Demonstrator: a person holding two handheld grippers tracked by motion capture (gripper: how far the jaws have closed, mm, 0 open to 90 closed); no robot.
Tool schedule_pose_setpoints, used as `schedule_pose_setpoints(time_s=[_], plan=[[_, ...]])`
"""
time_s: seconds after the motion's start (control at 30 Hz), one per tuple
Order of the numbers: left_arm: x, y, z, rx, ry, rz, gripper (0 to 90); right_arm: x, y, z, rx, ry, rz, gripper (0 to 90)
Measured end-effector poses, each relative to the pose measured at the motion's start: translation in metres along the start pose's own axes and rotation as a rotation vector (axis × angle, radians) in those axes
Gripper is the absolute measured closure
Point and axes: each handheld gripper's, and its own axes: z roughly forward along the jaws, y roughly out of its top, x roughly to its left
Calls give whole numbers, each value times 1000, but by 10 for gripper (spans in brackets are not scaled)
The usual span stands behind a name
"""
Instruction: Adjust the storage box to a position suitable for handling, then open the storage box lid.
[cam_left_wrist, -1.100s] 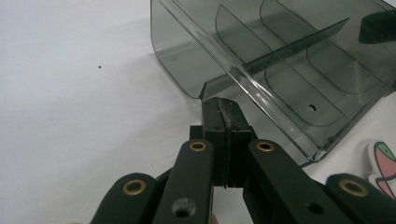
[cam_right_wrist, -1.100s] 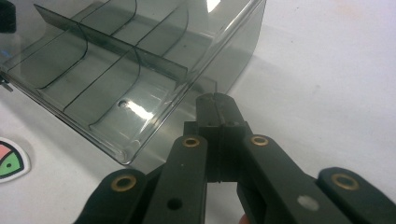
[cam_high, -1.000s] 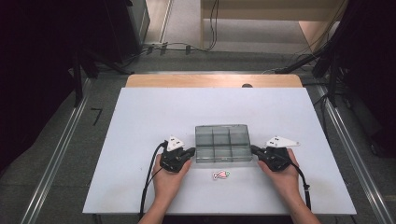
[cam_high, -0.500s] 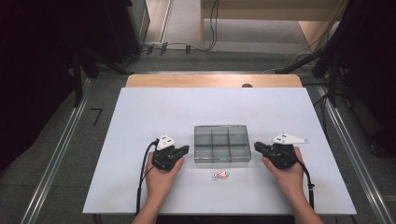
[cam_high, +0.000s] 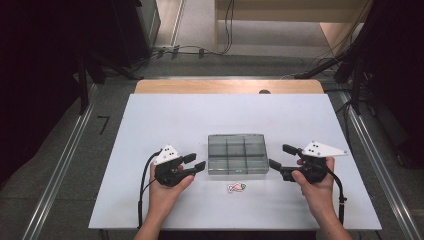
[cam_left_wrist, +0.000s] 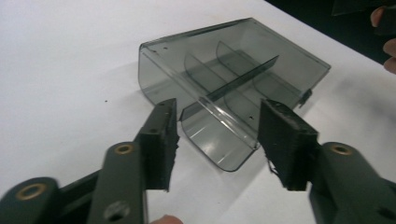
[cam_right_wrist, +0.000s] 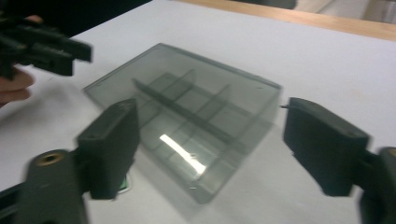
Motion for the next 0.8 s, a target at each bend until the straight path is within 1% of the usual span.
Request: schedule_pose_setpoints(time_s=[0.03,0.07,0.1,0.13,0.2,0.23,0.27,0.3,0.33,0.4,0.47,0.53,0.63,0.7,0.73,0.8], plan=[[0,0,-1,-4,-5,5,399,5,1,1,9,18,-20,88],[-1,0,-2,-8,-19,13,374,7,2,1,8,39,-25,81],[-1,0,-3,-11,-28,12,321,10,2,2,5,55,-29,81],[-1,0,-4,-13,-40,11,271,12,2,2,4,58,-31,80],[-2,0,-5,-7,-64,22,176,17,3,2,0,66,-41,30],[-3,-1,-5,-4,-75,32,123,19,3,2,-4,80,-41,0],[-4,-1,-5,-4,-83,33,73,21,4,3,-12,92,-45,0],[-5,-2,-6,-6,-80,35,57,23,4,3,-13,99,-46,0],[-5,-2,-6,0,-72,45,56,25,4,4,-13,103,-52,0],[-6,-4,-5,13,-72,58,7,30,4,7,-1,110,-66,0],[-8,-6,-5,22,-70,71,5,36,4,11,16,123,-75,0],[-8,-6,-5,23,-69,74,0,42,3,14,25,123,-89,0],[-7,-7,-5,17,-70,72,0,50,3,20,36,153,-100,0],[-7,-7,-5,19,-66,76,0,54,3,23,36,157,-97,54],[-6,-8,-5,17,-67,76,0,56,3,24,33,169,-96,78],[-6,-9,-4,18,-63,74,0,58,2,26,31,184,-91,199]])
